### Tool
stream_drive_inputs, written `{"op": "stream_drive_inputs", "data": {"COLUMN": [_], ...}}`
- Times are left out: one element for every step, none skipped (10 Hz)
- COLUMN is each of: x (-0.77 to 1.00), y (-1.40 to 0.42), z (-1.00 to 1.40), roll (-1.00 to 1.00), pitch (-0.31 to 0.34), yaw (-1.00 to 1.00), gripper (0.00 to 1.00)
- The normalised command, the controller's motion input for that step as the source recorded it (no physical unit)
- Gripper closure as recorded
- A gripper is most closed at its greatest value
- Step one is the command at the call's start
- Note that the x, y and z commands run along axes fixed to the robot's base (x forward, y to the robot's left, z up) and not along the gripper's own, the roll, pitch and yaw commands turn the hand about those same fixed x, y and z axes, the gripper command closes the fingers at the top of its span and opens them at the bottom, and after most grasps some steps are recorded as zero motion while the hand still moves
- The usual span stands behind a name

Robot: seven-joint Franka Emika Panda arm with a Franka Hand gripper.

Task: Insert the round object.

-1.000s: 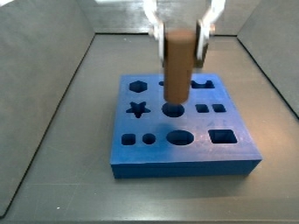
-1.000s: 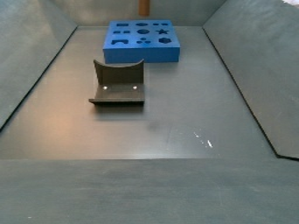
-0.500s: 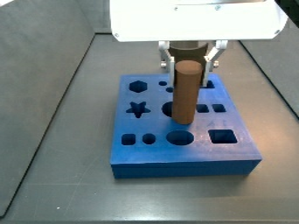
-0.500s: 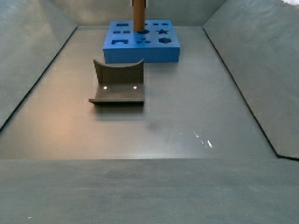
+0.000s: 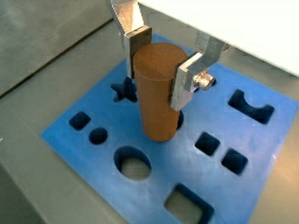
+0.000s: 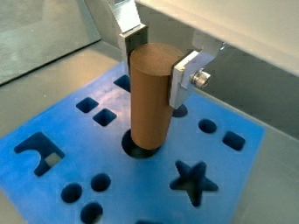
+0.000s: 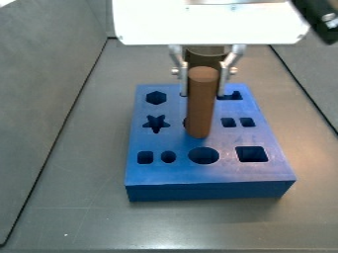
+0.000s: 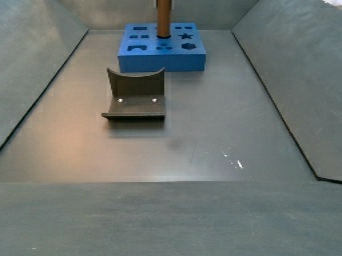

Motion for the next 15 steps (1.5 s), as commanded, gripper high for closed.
{"op": "stream_drive_inputs", "data": {"x": [0.39, 0.44, 0.43, 0.22, 0.00, -0.08, -0.16, -0.28, -0.26, -0.13, 0.00, 0.00, 0.00, 0.00, 0.00], "y": [0.03, 0.07, 0.11, 0.07, 0.01, 0.00, 0.00, 0.00, 0.00, 0.01, 0.00, 0.00, 0.00, 0.00, 0.03], "z": [-0.51, -0.54, -0.47, -0.43, -0.39, -0.30, -0.31, -0.31, -0.32, -0.34, -0.31, -0.33, -0.32, -0.29, -0.28], "roll": [0.19, 0.24, 0.33, 0.38, 0.26, 0.09, 0.13, 0.18, 0.23, 0.26, 0.15, 0.15, 0.17, 0.15, 0.11], "pitch": [0.109, 0.137, 0.151, 0.119, 0.027, 0.000, 0.000, 0.000, 0.000, 0.000, 0.000, 0.000, 0.001, 0.003, 0.004], "yaw": [-0.01, -0.03, 0.00, 0.00, 0.00, 0.00, 0.00, 0.00, 0.00, 0.00, 0.00, 0.00, 0.00, 0.00, 0.00], "gripper": [1.00, 1.00, 1.00, 1.00, 1.00, 1.00, 1.00, 1.00, 1.00, 1.00, 1.00, 1.00, 1.00, 1.00, 1.00]}}
